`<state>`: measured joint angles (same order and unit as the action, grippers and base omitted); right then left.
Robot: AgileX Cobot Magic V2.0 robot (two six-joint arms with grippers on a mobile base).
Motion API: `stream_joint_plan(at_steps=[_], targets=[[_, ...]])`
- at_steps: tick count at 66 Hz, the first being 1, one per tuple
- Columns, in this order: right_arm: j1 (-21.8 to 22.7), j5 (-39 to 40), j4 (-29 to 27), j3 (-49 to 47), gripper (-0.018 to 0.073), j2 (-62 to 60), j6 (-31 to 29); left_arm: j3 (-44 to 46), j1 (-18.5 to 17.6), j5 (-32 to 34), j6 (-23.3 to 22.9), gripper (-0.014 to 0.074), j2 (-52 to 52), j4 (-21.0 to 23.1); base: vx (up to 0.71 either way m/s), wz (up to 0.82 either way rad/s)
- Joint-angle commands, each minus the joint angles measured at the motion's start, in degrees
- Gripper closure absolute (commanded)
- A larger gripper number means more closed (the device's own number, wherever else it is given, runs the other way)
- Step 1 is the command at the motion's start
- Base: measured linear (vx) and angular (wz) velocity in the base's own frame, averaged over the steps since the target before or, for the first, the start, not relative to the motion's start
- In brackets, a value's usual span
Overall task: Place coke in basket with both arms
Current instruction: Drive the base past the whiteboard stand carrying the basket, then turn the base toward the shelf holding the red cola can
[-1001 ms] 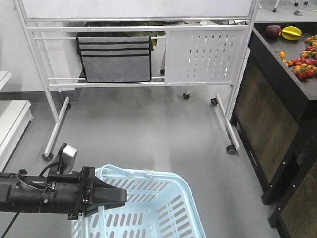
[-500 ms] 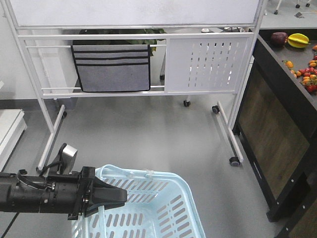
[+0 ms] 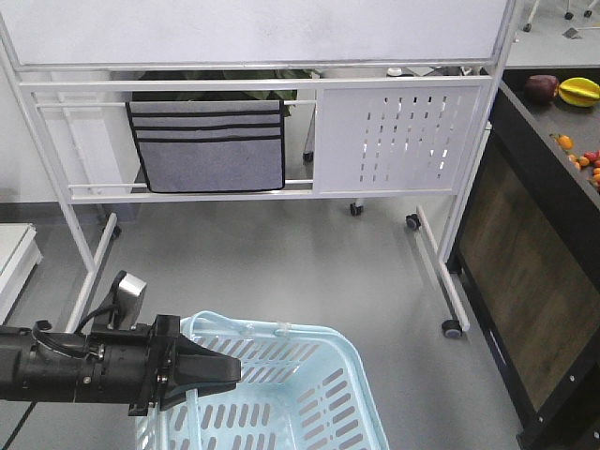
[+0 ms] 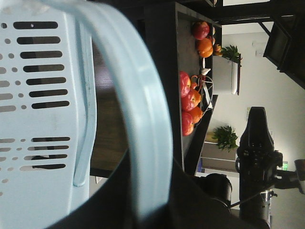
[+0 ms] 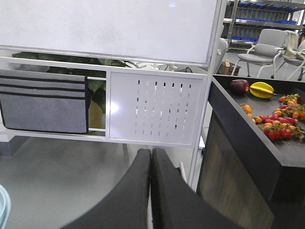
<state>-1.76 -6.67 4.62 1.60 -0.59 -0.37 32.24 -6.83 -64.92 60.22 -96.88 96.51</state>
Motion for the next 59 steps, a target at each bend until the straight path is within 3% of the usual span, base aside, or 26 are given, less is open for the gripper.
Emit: stream_joint_plan(at_steps=[1,32,59], targets=[[-0.05,4.31,0.29,0.62,0.0568,-1.03,-0.52,0.74,-0.24,-5.75,0.32,0.0602,2.54,5.09,0.19,0.01],[-0.05,4.31,0.29,0.62,0.0568,-1.03,-0.52,0.74,-0.24,-5.75,0.32,0.0602,2.54,5.09,0.19,0.09],[-0.05,4.31,0.29,0.62,0.0568,-1.03,-0.52,0.74,-0.24,-5.75,0.32,0.0602,2.54,5.09,0.19,0.37]])
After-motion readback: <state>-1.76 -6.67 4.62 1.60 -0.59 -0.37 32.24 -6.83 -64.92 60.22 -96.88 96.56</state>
